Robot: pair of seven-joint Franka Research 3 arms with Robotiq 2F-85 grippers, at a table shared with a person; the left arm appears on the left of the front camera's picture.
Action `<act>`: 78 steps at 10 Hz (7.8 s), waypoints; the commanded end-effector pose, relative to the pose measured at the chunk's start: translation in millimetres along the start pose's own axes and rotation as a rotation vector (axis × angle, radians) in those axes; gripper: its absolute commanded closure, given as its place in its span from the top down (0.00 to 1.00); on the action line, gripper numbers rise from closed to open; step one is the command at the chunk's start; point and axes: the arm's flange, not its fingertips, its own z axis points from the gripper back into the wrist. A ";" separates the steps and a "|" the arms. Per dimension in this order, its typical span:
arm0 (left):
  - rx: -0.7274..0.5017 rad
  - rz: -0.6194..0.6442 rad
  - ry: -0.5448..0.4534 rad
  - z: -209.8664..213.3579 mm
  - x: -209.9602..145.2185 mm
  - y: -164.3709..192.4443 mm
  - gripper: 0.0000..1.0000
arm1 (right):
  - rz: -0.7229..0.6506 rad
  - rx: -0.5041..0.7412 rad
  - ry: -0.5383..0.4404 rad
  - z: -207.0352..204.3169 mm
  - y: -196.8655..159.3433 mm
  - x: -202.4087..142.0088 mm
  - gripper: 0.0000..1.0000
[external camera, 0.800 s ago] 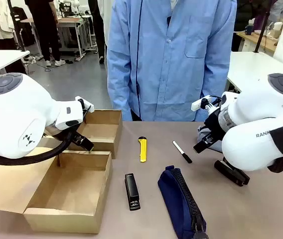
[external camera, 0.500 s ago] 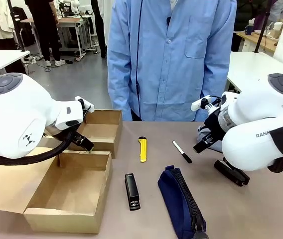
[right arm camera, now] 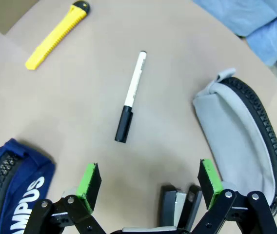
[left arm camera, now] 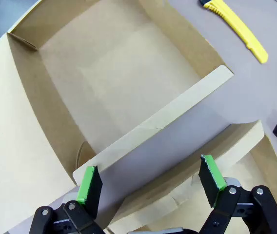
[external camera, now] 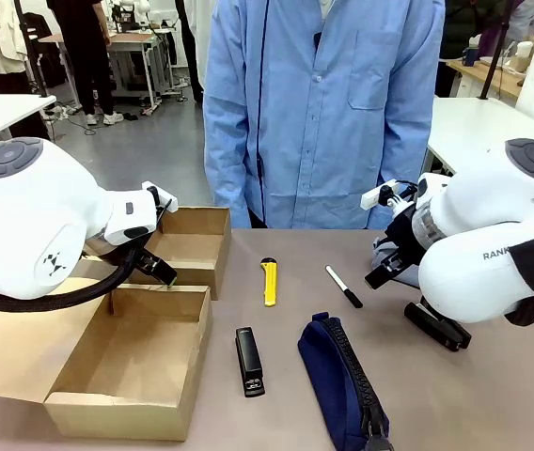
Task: Place items inside the box.
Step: Pick up a Pencil pouch or Stapler and place it inside the Mailer Box closest to the robot.
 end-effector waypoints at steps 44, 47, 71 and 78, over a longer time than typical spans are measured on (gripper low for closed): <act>-0.906 1.222 -0.586 210.1 -265.0 246.8 1.00 | -1.006 0.988 -0.487 216.7 -228.0 -336.5 1.00; -0.906 1.222 -0.586 210.1 -265.0 246.8 1.00 | -0.900 0.965 -0.390 223.5 -212.1 -293.7 1.00; -0.906 1.222 -0.586 210.1 -265.0 246.8 1.00 | -0.600 0.249 0.492 43.8 249.9 51.8 1.00; -0.906 1.222 -0.586 210.1 -265.0 246.8 1.00 | -0.543 0.046 0.554 -44.6 281.1 99.4 1.00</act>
